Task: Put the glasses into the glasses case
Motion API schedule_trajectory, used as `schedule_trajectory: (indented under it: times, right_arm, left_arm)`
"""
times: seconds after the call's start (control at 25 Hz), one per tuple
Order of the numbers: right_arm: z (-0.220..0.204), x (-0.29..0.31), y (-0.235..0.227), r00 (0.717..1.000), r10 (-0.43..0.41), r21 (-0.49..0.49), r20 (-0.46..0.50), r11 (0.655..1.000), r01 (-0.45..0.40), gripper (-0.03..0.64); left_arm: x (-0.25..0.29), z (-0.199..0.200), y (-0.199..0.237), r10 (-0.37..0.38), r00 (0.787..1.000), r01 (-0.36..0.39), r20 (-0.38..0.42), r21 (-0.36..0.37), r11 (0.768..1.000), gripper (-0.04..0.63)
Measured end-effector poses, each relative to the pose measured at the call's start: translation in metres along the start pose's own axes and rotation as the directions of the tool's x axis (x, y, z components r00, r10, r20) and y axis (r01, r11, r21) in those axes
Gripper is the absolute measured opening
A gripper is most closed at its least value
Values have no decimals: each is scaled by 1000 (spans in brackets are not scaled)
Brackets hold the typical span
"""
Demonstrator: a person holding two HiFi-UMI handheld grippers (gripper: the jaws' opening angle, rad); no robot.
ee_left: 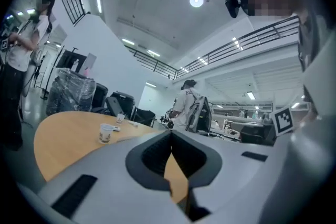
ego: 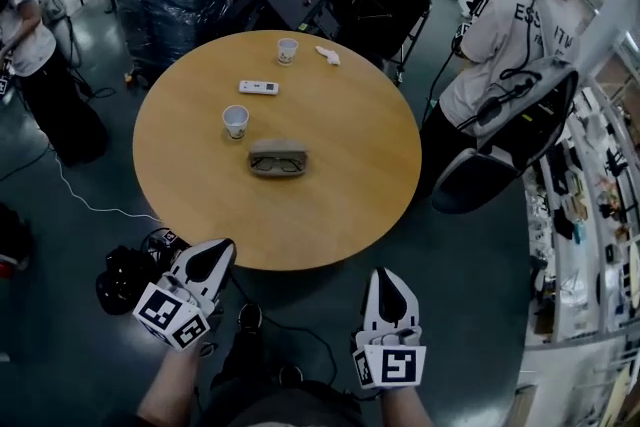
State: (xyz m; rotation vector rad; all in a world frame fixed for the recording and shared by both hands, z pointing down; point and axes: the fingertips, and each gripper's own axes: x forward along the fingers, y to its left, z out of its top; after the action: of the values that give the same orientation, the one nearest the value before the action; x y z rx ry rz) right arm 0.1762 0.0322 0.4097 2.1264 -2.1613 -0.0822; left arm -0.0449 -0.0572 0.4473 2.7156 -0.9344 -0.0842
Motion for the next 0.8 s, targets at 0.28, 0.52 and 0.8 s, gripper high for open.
schedule_trajectory:
  times: [0.28,0.52,0.8]
  right_arm:
    - [29,-83,-28,996,32,33,78,999,-35,-12]
    - [49,-129,-24,991,61,48,116,997,-67,-12]
    - [62,-152,-17,991,68,43,119,996,-74,-12]
  left_arm:
    - [-50,19,-113,0,997,-2,76,28,1000,6]
    - [-73,30,-178,-40,994,36,99,39,999,6]
    - [-81,35,-209,-93,991,90,92,37,995,6]
